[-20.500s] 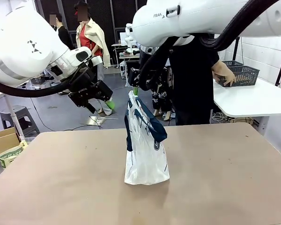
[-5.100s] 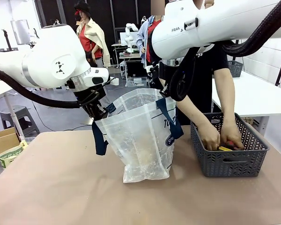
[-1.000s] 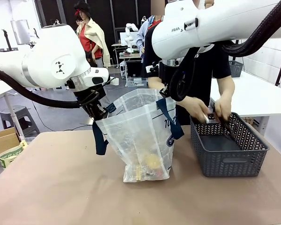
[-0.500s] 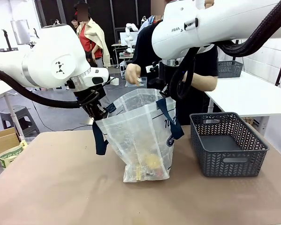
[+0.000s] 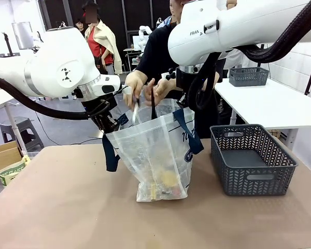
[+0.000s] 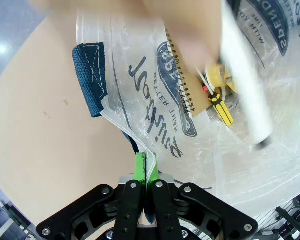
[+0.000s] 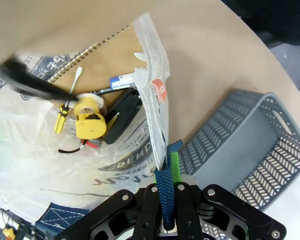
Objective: Transfer purchased items from the store into the shopping bag.
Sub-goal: Move the Reusable shopping bag to the right side of the table.
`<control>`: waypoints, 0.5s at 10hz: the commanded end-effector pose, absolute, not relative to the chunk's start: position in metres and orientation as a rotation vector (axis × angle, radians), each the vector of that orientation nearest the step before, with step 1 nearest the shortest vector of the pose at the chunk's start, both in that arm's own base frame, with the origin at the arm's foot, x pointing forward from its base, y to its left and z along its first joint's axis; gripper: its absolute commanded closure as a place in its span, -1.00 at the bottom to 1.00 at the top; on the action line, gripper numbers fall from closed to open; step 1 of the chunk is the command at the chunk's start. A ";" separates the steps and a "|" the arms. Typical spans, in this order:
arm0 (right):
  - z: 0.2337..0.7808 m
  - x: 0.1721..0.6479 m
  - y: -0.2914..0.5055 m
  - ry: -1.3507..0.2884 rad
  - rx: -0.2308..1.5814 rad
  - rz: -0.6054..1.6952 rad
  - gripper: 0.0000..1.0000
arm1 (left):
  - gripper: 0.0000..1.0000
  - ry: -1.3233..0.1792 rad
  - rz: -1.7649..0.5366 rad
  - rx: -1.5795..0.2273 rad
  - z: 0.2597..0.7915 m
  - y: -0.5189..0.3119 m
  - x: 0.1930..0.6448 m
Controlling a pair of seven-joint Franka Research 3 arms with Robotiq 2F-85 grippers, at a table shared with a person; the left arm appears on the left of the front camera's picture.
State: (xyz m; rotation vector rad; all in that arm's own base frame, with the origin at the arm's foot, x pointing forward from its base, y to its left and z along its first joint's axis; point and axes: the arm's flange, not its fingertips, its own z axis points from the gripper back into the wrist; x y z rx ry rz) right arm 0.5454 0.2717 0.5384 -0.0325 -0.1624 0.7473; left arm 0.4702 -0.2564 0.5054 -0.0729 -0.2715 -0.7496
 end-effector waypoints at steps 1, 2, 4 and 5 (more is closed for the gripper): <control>0.541 0.545 0.271 -0.170 -0.033 0.746 1.00 | 1.00 -0.275 -0.747 -0.070 0.507 -0.254 0.471; 0.541 0.545 0.271 -0.170 -0.033 0.746 1.00 | 1.00 -0.275 -0.747 -0.070 0.507 -0.254 0.471; 0.541 0.545 0.271 -0.170 -0.033 0.746 1.00 | 1.00 -0.275 -0.747 -0.070 0.507 -0.254 0.471; 0.541 0.545 0.271 -0.170 -0.033 0.746 1.00 | 1.00 -0.275 -0.747 -0.070 0.507 -0.254 0.471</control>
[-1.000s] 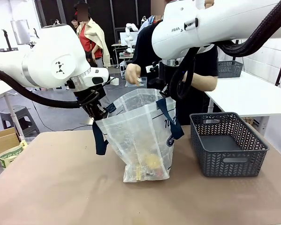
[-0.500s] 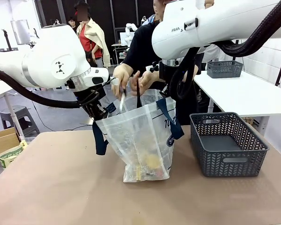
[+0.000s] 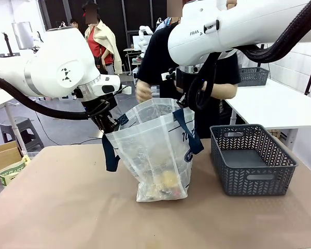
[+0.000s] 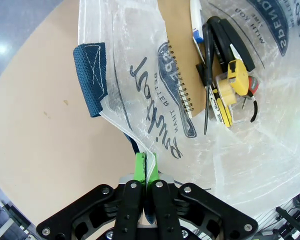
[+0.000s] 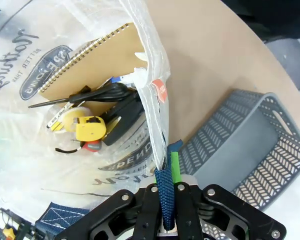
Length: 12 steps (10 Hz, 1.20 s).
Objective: Transfer purchased items from the store into the shopping bag.
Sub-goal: Move the Reusable shopping bag to the right side of the table.
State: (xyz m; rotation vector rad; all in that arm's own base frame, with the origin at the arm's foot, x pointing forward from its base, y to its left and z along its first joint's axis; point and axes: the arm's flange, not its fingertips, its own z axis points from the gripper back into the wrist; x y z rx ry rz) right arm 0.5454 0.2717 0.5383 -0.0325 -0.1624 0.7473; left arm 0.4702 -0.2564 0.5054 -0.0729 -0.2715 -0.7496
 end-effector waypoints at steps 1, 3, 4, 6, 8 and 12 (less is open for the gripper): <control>0.541 0.545 0.271 -0.170 -0.033 0.746 1.00 | 1.00 -0.275 -0.747 -0.070 0.507 -0.254 0.471; 0.541 0.545 0.271 -0.170 -0.033 0.746 1.00 | 1.00 -0.275 -0.747 -0.070 0.507 -0.254 0.471; 0.541 0.545 0.271 -0.170 -0.033 0.746 1.00 | 1.00 -0.275 -0.747 -0.070 0.507 -0.254 0.471; 0.541 0.545 0.271 -0.170 -0.033 0.746 1.00 | 1.00 -0.275 -0.747 -0.070 0.507 -0.254 0.471; 0.541 0.545 0.271 -0.170 -0.033 0.746 1.00 | 1.00 -0.275 -0.747 -0.070 0.507 -0.254 0.471; 0.541 0.545 0.271 -0.170 -0.033 0.746 1.00 | 1.00 -0.275 -0.747 -0.070 0.507 -0.254 0.471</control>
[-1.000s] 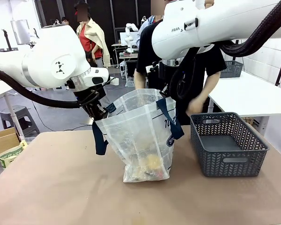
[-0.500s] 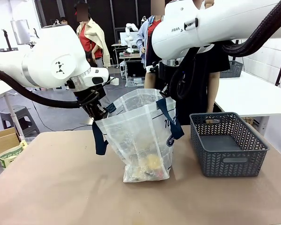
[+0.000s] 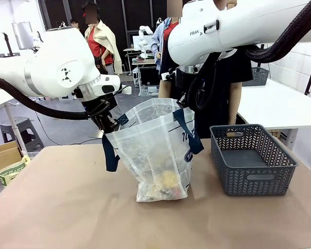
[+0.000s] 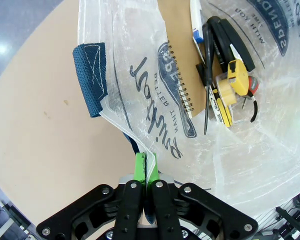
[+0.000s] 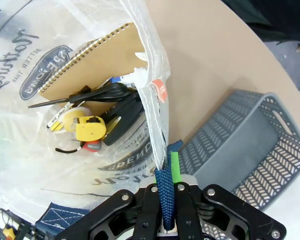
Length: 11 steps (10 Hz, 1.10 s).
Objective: Transfer purchased items from the store into the shopping bag.
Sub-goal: Move the Reusable shopping bag to the right side of the table.
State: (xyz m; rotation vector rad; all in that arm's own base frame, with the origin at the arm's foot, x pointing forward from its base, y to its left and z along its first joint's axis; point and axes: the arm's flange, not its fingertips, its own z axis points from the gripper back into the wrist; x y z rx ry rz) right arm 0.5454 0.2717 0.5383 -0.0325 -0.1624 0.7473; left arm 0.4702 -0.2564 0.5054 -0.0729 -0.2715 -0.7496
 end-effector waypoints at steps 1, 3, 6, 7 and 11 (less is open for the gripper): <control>0.541 0.545 0.271 -0.170 -0.033 0.746 1.00 | 1.00 -0.275 -0.747 -0.070 0.507 -0.254 0.471; 0.541 0.545 0.271 -0.170 -0.033 0.746 1.00 | 1.00 -0.275 -0.747 -0.070 0.507 -0.254 0.471; 0.541 0.545 0.271 -0.170 -0.033 0.746 1.00 | 1.00 -0.275 -0.747 -0.070 0.507 -0.254 0.471; 0.541 0.545 0.271 -0.170 -0.033 0.746 1.00 | 1.00 -0.275 -0.747 -0.070 0.507 -0.254 0.471; 0.538 0.545 0.272 -0.162 -0.032 0.747 1.00 | 1.00 -0.272 -0.750 -0.073 0.505 -0.256 0.470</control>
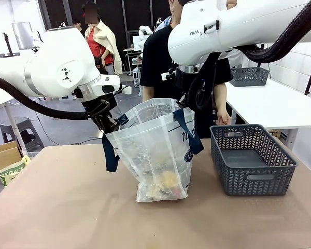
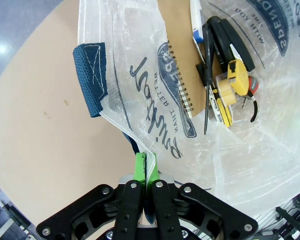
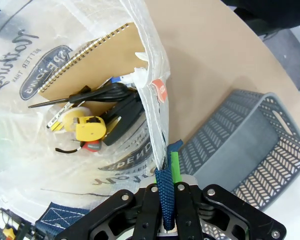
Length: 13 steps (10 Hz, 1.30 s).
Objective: Transfer purchased items from the store into the shopping bag.
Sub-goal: Move the Reusable shopping bag to the right side of the table.
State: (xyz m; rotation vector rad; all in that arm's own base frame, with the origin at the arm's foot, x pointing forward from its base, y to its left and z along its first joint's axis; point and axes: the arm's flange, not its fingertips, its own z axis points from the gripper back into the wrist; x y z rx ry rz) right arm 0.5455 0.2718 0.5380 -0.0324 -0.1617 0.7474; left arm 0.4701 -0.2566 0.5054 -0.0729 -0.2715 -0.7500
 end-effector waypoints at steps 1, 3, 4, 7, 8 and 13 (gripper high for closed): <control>0.540 0.543 0.275 -0.140 -0.008 0.725 1.00 | 1.00 -0.279 -0.724 -0.087 0.512 -0.261 0.476; 0.546 0.540 0.280 -0.115 -0.011 0.648 1.00 | 1.00 -0.289 -0.662 -0.097 0.528 -0.269 0.483; 0.549 0.539 0.283 -0.088 -0.020 0.583 1.00 | 1.00 -0.290 -0.624 -0.104 0.536 -0.272 0.485; 0.559 0.539 0.293 -0.053 -0.017 0.455 1.00 | 1.00 -0.241 -0.521 -0.110 0.549 -0.284 0.489; 0.561 0.540 0.298 -0.067 -0.040 0.424 1.00 | 1.00 -0.204 -0.478 -0.155 0.550 -0.290 0.491; 0.549 0.539 0.298 -0.071 0.011 0.394 1.00 | 1.00 -0.259 -0.494 -0.148 0.549 -0.292 0.489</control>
